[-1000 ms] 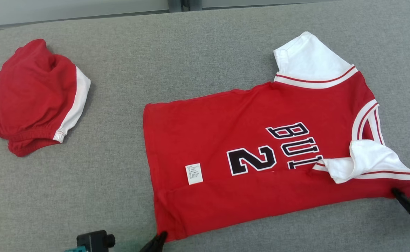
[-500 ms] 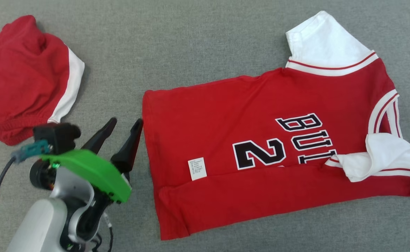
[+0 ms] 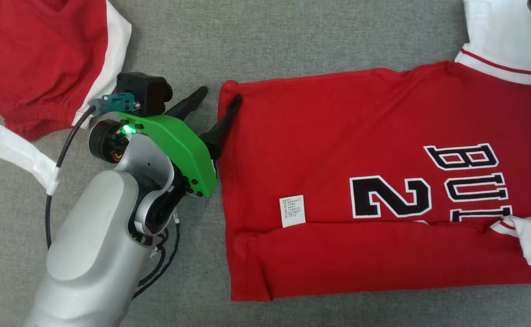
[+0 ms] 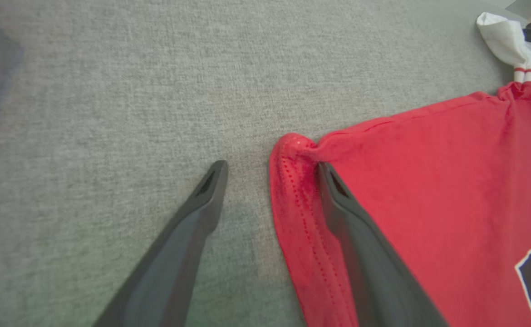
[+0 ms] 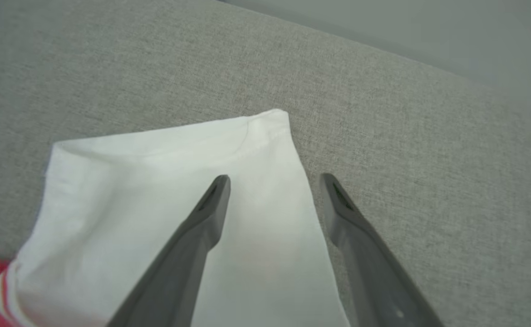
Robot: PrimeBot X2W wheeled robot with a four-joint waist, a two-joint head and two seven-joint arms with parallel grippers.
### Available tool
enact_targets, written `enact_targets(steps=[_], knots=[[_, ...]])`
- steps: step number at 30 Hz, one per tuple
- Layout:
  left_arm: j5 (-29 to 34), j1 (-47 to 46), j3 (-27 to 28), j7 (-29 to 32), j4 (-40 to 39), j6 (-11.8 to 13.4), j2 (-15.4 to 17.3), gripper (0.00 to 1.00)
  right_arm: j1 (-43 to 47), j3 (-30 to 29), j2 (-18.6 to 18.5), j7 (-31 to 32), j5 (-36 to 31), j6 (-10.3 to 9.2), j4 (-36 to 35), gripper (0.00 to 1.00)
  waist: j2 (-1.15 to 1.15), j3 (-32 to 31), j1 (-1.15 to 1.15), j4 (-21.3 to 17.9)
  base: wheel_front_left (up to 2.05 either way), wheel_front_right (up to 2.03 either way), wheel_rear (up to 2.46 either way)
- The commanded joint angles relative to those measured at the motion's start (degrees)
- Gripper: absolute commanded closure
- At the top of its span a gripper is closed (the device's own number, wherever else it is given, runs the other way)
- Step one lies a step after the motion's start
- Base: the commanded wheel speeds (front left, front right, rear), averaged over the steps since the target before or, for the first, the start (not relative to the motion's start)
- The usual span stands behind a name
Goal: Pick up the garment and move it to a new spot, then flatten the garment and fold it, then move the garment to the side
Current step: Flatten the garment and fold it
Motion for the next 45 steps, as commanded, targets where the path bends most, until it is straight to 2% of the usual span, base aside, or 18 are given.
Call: enact_targets(steps=[1, 7, 8, 9, 10, 11, 16, 22, 30, 35, 38, 45], knots=[[-0.42, -0.25, -0.48, 0.63, 1.32, -0.34, -0.21, 0.0, -0.99, 0.74, -0.34, -0.56, -0.17, -0.02, 1.22, 0.0, 0.0, 2.13, -0.01, 2.23, 0.0, 0.0, 0.0], [-1.67, -0.7, -2.04, 1.82, 2.75, -2.33, -0.74, 0.0, -2.85, 4.95, -1.04, -0.49, 1.69, -0.02, 5.39, 0.0, 0.0, 1.64, -0.01, 2.0, 0.0, 0.0, 0.0], [-2.06, -0.73, -2.25, 2.11, 2.75, -2.52, -0.94, 0.11, -3.1, 5.71, -1.23, -0.51, 2.28, -0.01, 5.64, 0.0, 0.0, 1.61, -0.01, 1.97, 0.0, 0.0, 0.0], [-2.14, -0.86, -2.49, 2.36, 2.7, -2.91, -1.07, 0.48, -3.35, 6.32, -1.31, -0.59, 2.76, 0.0, 5.84, 0.0, 0.0, 1.61, -0.01, 1.94, 0.0, 0.0, 0.0], [-2.45, -1.01, -2.85, 2.8, 2.67, -3.23, -1.03, 0.91, -3.61, 7.05, -1.32, -0.87, 3.34, 0.01, 6.01, 0.62, 0.0, 1.59, -0.01, 1.89, 0.0, 0.0, 0.0], [-2.72, -1.03, -3.0, 2.94, 2.63, -3.49, -0.95, 1.0, -3.82, 7.46, -1.17, -1.23, 4.13, 0.01, 6.17, 1.0, 0.0, 1.57, -0.01, 1.83, 0.0, 0.0, 0.0], [-3.64, -1.56, -2.26, 1.77, 1.93, -4.26, -0.11, 1.0, -6.12, 8.71, -1.46, -5.74, 7.66, -0.01, 5.66, 1.0, 0.0, 1.35, -0.01, 0.92, 0.0, 0.0, 0.0], [-4.24, -1.28, 0.95, -1.85, -0.01, -3.58, 1.17, 1.0, -5.91, 7.26, -3.32, -13.44, 12.32, -0.01, 2.81, 1.0, 0.0, -0.59, -0.01, -1.34, 0.0, 0.0, 0.0], [-5.36, 7.77, 3.25, -5.99, -6.69, -2.19, 3.4, 1.0, 7.4, 7.27, -5.36, -21.6, 17.59, -0.01, -3.87, 1.0, 0.0, -8.14, -0.01, -6.28, 0.0, 0.0, 0.0], [-6.7, 15.55, 5.37, -9.11, -10.61, -0.46, 4.28, 1.0, 18.57, 3.79, -5.44, -27.11, 19.31, -0.01, -7.7, 1.0, 0.0, -12.89, -0.01, -8.41, 0.0, 0.0, 0.0], [-7.37, 18.88, 5.73, -10.27, -12.0, 0.03, 4.08, 1.0, 25.19, 1.43, -4.49, -28.72, 19.34, -0.01, -9.56, 1.0, 0.0, -15.09, -0.01, -9.26, 0.0, 0.0, 0.0], [-8.48, 26.29, 6.27, -13.04, -13.09, 0.77, 4.28, 1.0, 36.89, -1.04, 0.43, -29.45, 18.62, -0.01, -12.01, 1.0, 0.0, -18.78, -0.01, -11.44, 0.0, 0.0, 0.0]])
